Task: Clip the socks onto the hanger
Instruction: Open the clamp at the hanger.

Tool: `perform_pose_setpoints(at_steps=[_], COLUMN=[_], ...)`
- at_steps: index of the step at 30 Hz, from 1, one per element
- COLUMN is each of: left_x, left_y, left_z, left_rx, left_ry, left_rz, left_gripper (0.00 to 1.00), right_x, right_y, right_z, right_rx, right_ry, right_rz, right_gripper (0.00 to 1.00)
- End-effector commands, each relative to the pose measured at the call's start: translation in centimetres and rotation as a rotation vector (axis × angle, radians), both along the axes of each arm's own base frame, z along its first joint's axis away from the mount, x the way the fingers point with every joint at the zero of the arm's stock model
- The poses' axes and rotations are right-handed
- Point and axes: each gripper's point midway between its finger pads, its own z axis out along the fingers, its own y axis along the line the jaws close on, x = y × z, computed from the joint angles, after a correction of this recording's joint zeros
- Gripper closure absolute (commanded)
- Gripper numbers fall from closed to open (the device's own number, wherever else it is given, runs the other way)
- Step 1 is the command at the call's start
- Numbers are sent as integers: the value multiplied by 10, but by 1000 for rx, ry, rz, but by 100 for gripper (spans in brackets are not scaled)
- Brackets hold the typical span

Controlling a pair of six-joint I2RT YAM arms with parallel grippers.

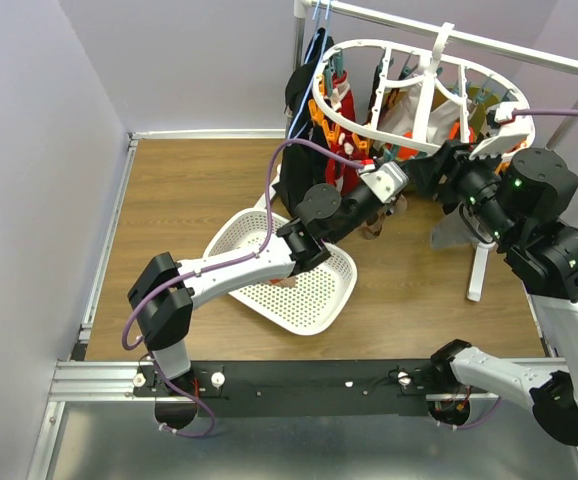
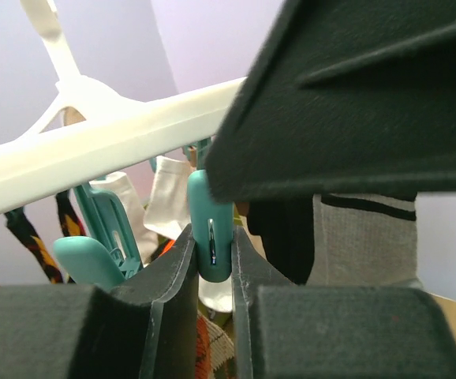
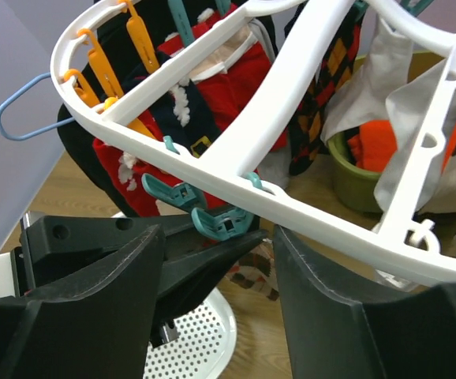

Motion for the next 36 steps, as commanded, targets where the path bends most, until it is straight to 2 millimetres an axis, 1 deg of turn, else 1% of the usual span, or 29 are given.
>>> perform_pose_setpoints(at_steps=[1, 6, 8, 10, 12, 14, 15, 19, 24, 25, 26, 27, 28, 29, 30, 31, 32, 34, 35, 36], left_x=[-15, -16, -22, -23, -23, -24, -24, -25, -27, -28, -27, -28, -29, -29, -31, -31, -33, -37, -38, -42], left_y=[2, 2, -1, 0, 0, 0, 0, -1, -2, -2, -2, -1, 0, 1, 2, 3, 3, 6, 7, 10], left_z=[20, 21, 20, 21, 20, 20, 20, 20, 20, 20, 20, 22, 24, 24, 27, 27, 27, 30, 30, 35], left_rx=[-38, -42, -35, -35, -35, -34, -32, -29, -26, -26, -27, -30, -31, -31, -36, -36, -36, -39, -37, -50], left_ry=[5, 20, 14, 15, 17, 15, 16, 10, 13, 15, 18, 17, 15, 19, 18, 21, 25, 29, 35, 37], left_rz=[-78, -86, -121, -123, -125, -131, -131, -140, -150, -151, -150, -152, -154, -155, -159, -160, -167, -179, -185, -196], left_gripper=[100, 100, 100, 100, 100, 100, 100, 100, 100, 97, 94, 91, 82, 77, 71, 61, 56, 45, 41, 37], right_x=[7, 18, 22, 25, 28, 29, 31, 34, 34, 34, 33, 33, 33, 32, 32, 33, 33, 34, 34, 35], right_y=[14, 12, 11, 11, 12, 11, 10, 6, 2, 0, -2, -2, -2, -3, -2, -2, -2, -1, 0, 0], right_z=[-2, -7, -10, -9, -12, -11, -13, -12, -6, -4, -3, -3, -3, -1, -2, -2, -2, -2, -2, -2], right_rx=[31, 26, 22, 19, 13, 16, 12, 14, 16, 19, 17, 14, 11, 12, 9, 8, 7, 6, 5, 4], right_ry=[2, 21, 20, 10, 13, -2, -1, -24, -59, -68, -74, -76, -78, -82, -83, -85, -83, -87, -87, -87], right_rz=[39, -5, -25, -31, -33, -41, -47, -78, -92, -100, -102, -104, -102, -103, -102, -100, -100, -97, -95, -95], right_gripper=[33, 32, 32, 32, 35, 39, 41, 46, 64, 67, 74, 79, 84, 90, 94, 97, 99, 99, 99, 99])
